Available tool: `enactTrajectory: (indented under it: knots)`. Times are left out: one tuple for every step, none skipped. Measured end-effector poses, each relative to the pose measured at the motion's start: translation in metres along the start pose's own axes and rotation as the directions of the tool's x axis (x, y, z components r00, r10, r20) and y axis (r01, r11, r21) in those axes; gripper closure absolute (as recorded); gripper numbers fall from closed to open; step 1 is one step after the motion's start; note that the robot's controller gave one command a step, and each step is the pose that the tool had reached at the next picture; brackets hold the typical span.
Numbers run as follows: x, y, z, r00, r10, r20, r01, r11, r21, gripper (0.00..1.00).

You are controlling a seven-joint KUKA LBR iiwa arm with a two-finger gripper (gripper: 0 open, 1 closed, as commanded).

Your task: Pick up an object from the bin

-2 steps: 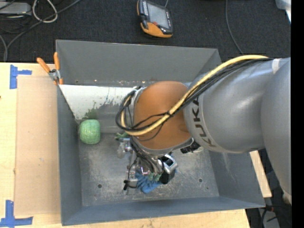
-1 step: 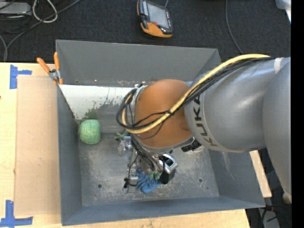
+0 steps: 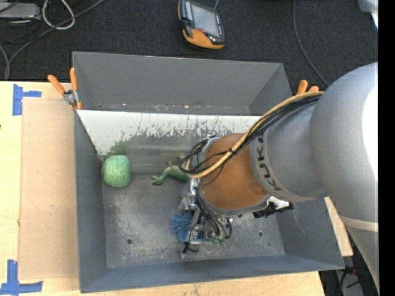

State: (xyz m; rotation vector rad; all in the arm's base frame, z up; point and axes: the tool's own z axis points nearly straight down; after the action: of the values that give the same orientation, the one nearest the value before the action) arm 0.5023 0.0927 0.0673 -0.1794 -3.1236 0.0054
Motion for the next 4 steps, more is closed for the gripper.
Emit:
enactTrajectory:
  knots:
    - [0.016,-0.011,-0.058,0.993,-0.118,0.019,0.118,0.993,-0.009,0.0]
    - [-0.001,-0.021,-0.032,0.996,0.087,0.002,-0.087,0.996,-0.006,0.0]
    - [0.02,-0.023,-0.003,0.995,0.093,0.021,-0.092,0.996,-0.015,0.0]
    - [0.018,-0.025,-0.002,0.986,0.164,0.01,-0.164,0.986,-0.014,1.0]
